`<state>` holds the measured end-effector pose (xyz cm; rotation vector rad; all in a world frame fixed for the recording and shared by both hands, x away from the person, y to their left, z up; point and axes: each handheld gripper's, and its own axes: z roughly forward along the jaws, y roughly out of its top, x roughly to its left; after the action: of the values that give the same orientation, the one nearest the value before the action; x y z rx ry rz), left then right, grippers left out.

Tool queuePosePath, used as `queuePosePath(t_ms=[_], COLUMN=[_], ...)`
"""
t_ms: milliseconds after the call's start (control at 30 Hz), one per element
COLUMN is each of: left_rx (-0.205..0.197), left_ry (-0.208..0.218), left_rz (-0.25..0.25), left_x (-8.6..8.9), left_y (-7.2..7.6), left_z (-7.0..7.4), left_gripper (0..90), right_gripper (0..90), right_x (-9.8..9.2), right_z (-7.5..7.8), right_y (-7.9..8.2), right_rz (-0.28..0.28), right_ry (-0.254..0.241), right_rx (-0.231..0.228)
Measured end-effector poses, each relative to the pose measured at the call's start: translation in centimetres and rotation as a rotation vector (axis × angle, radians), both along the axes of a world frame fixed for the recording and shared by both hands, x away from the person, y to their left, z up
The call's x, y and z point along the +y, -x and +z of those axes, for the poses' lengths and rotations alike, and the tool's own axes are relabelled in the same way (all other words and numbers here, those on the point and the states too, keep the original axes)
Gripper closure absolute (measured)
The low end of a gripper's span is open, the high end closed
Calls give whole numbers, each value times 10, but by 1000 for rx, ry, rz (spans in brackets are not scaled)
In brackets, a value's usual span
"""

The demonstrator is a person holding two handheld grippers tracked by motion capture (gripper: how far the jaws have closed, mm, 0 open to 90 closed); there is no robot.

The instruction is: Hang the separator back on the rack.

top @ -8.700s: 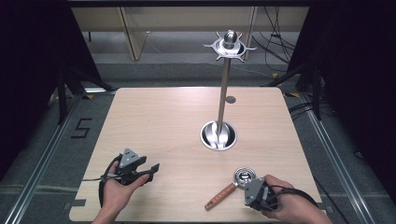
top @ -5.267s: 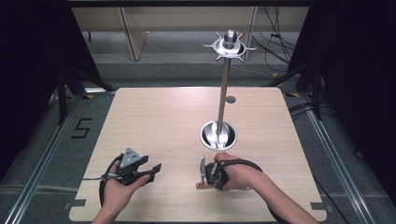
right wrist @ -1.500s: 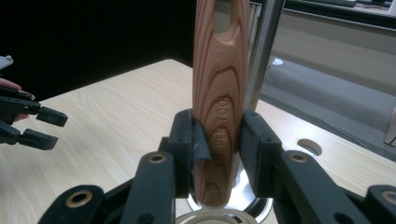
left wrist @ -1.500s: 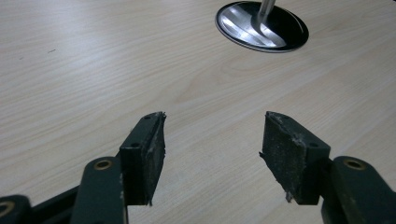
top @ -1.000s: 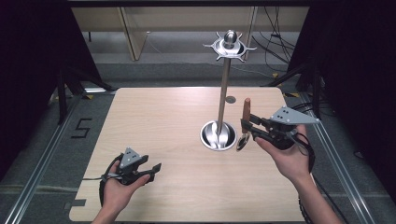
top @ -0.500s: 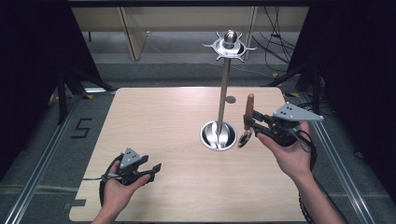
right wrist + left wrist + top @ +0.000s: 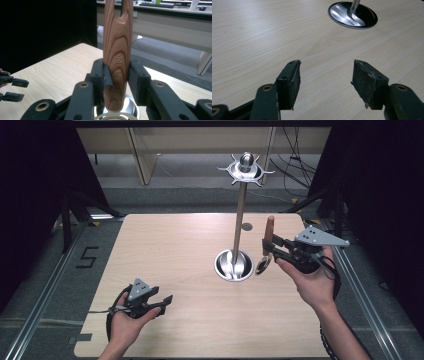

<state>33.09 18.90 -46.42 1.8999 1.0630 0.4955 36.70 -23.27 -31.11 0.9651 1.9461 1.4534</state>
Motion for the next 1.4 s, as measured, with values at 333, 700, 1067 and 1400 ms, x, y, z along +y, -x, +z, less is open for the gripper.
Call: queuePosePath(t_ms=[333,700,1067,1400], left_rx=[-4,-5,-9,-2], left_ry=[-3,-7,-10,-2], left_rz=[2,0,-6,0], left_x=[0,1,1,0], left_y=[0,0,0,1], left_z=[1,1,1,1], left_gripper=[387,387,387,387], right_gripper=[685,685,684,684], right_x=[2,5,6,7], right_z=[5,8,14,13], right_y=[-3,-5,-7,-11], right_rz=[-2,-12,-19,-33], right_ry=[2,-6,-55,-69], right_rx=[-1,-16,-34,-49])
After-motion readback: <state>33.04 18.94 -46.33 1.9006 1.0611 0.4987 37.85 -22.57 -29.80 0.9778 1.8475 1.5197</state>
